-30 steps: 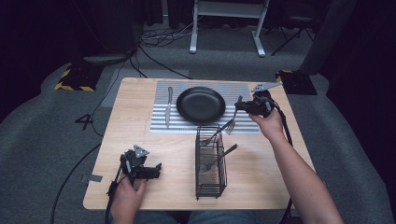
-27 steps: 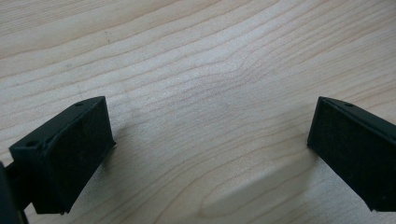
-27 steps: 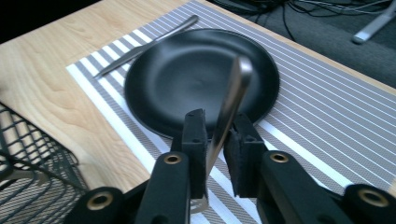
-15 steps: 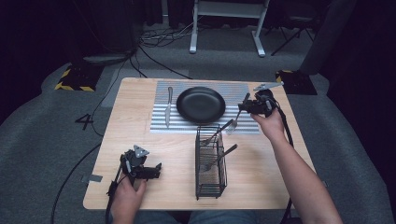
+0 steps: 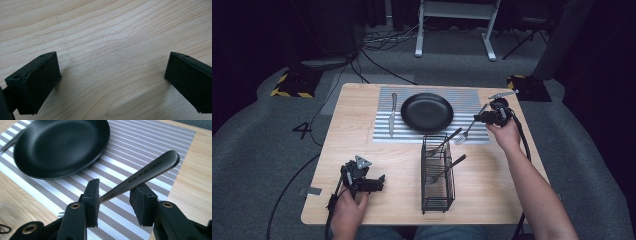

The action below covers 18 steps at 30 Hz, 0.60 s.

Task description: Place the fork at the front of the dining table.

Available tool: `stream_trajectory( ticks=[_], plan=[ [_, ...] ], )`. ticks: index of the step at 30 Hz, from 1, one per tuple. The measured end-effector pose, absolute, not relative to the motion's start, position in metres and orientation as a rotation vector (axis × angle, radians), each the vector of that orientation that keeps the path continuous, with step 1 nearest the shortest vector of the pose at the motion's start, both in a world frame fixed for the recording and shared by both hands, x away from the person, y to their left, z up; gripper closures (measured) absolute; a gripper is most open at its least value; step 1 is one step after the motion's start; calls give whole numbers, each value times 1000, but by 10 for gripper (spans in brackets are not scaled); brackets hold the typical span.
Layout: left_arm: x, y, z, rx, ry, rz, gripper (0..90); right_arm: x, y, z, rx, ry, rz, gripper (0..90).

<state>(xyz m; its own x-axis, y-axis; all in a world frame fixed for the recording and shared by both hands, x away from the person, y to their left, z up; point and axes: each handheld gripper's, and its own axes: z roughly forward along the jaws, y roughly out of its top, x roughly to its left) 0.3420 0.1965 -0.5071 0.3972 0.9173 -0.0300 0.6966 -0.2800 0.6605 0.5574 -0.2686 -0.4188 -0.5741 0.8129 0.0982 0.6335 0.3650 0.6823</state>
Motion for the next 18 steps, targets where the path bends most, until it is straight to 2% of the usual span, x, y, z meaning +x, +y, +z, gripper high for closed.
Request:
stream_trajectory(
  ticks=[18],
  plan=[
    [342,197,-507,2065,1374,484,2,569,-275,-443,1391,2404,940,577]
  ],
)
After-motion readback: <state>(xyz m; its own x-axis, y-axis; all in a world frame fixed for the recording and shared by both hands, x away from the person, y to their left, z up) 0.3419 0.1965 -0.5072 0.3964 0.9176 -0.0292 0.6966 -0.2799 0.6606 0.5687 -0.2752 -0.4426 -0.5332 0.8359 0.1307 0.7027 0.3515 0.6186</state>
